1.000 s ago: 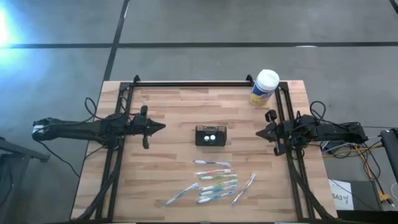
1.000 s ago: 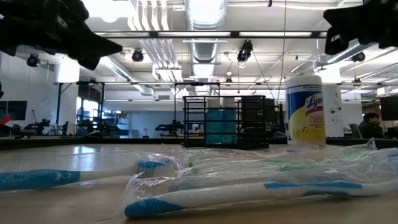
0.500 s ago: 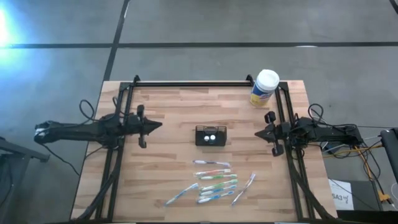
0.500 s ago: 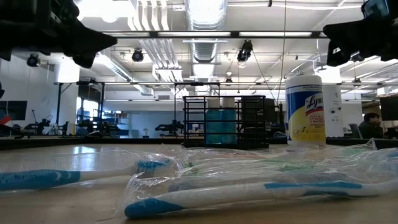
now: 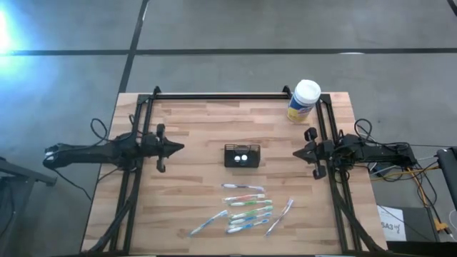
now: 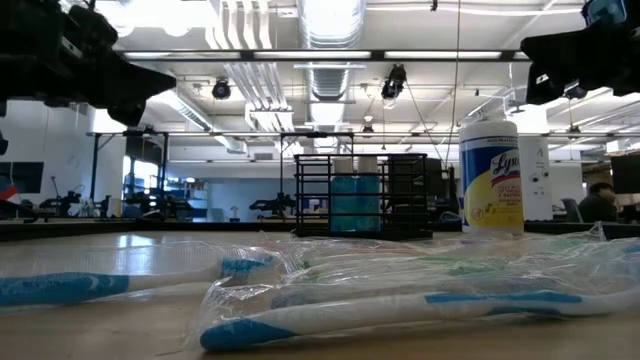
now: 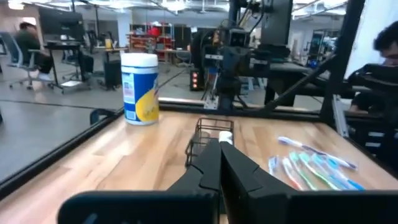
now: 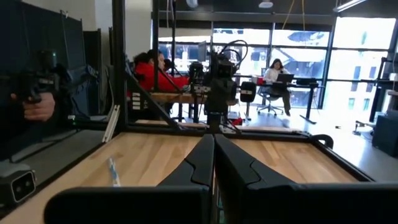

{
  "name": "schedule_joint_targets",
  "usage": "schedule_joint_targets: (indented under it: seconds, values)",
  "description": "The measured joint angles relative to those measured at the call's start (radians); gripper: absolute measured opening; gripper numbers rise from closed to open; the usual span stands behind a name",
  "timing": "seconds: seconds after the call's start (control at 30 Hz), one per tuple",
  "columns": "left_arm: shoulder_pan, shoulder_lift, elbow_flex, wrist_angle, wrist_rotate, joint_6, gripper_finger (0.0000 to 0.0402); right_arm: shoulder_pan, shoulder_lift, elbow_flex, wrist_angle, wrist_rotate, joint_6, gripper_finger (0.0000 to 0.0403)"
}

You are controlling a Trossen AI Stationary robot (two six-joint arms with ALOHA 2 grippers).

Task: Pick & Place toothbrushing station
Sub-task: Put the top purple toothbrush into the wire organizer

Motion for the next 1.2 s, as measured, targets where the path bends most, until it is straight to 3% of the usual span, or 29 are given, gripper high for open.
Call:
schedule_joint_targets:
  seconds: [0.27, 0.8, 0.97, 1.2]
  values:
    - [0.000, -0.212, -0.020, -0.162, -0.001, 0.015, 0.0001, 0.000, 0.002, 0.000, -0.010, 0.028, 0.010, 0.0008]
    - [0.000, -0.212, -0.049, -0.160, 0.000, -0.021, 0.0003, 0.001, 0.002, 0.000, -0.042, 0.028, 0.016, 0.0008]
    - [0.000, -0.210, -0.046, -0.142, -0.043, -0.070, 0.0008, 0.001, 0.002, 0.000, -0.046, 0.028, 0.012, 0.0008]
    - [-0.021, -0.108, 0.128, -0.156, -0.045, -0.048, 0.0003, 0.000, 0.002, 0.000, -0.045, 0.051, -0.004, 0.0008]
